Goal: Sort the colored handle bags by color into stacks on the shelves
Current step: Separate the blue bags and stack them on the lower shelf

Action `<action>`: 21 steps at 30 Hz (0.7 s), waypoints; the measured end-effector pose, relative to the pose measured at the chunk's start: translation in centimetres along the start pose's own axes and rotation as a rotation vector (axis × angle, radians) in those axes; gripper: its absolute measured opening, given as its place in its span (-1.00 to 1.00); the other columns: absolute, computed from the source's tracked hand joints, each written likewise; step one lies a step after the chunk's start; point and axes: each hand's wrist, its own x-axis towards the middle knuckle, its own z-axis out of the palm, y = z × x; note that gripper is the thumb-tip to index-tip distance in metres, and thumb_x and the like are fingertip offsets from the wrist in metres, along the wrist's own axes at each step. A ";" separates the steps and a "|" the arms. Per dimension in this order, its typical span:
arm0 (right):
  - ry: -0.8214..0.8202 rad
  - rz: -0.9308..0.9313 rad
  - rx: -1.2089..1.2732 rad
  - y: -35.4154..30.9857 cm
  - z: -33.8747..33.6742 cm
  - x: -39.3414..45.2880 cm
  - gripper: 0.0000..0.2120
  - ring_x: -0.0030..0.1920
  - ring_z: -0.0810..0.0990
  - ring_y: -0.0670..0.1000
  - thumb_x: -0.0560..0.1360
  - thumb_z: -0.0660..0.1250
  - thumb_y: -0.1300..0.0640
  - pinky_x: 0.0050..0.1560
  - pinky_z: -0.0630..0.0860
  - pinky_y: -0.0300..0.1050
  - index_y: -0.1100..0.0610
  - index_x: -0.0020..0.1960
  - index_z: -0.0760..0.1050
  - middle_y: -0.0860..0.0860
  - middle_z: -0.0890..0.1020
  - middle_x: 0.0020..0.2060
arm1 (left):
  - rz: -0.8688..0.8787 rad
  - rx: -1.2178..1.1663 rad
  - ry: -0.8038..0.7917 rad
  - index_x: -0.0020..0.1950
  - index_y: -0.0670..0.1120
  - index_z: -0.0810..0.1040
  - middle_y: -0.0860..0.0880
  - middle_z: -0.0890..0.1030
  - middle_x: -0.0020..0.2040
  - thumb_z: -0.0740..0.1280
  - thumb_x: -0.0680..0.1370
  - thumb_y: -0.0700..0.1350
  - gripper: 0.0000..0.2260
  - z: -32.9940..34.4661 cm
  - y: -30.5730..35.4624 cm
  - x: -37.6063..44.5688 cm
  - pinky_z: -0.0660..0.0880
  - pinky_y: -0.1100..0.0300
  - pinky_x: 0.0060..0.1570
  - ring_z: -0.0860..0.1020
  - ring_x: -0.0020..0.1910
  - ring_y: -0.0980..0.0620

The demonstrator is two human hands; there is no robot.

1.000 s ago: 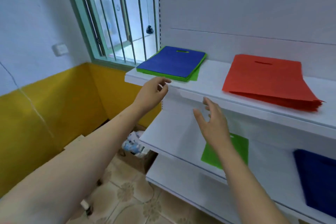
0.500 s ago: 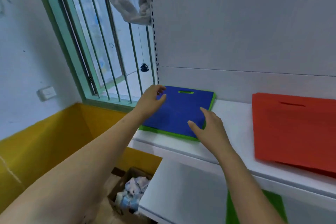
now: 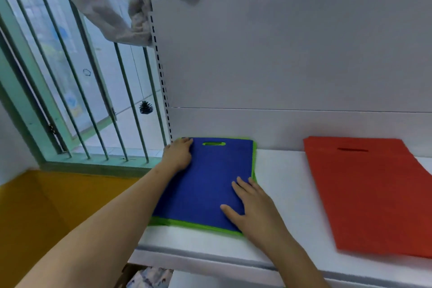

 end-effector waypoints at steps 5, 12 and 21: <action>-0.081 0.038 -0.122 -0.9 -0.5 0.0 -0.11 0.56 -0.02 -0.06 0.39 -0.24 -0.51 0.53 -0.03 -0.04 -0.04 0.56 0.10 -0.14 0.08 0.56 | 0.036 0.247 0.164 0.21 -0.07 0.55 -0.08 0.55 0.21 0.21 0.54 -0.18 -0.73 0.4 0.4 0.1 0.41 0.05 0.12 0.48 0.22 -0.11; 0.014 0.044 -0.080 -2.4 -1.1 -1.0 -0.59 0.54 0.09 -0.05 0.67 0.06 -0.04 0.47 -0.01 -0.22 -0.03 0.49 0.29 -0.03 0.15 0.55 | 0.066 0.096 0.170 0.00 -0.07 0.59 -0.10 0.63 0.01 0.27 0.46 -0.16 -0.83 -2.6 -0.5 -1.9 0.44 0.10 0.00 0.58 0.02 -0.16; 0.484 0.316 0.335 -2.1 -7.6 -8.8 -0.62 0.21 0.53 -0.07 0.50 0.42 0.06 0.12 0.36 -0.34 -0.11 0.30 0.52 -0.05 0.59 0.25 | 0.465 -0.415 0.146 -0.08 -0.09 0.37 -0.02 0.50 -0.26 0.33 0.51 -0.12 -0.86 -8.6 2.7 -7.1 0.29 0.14 -0.35 0.43 -0.30 0.00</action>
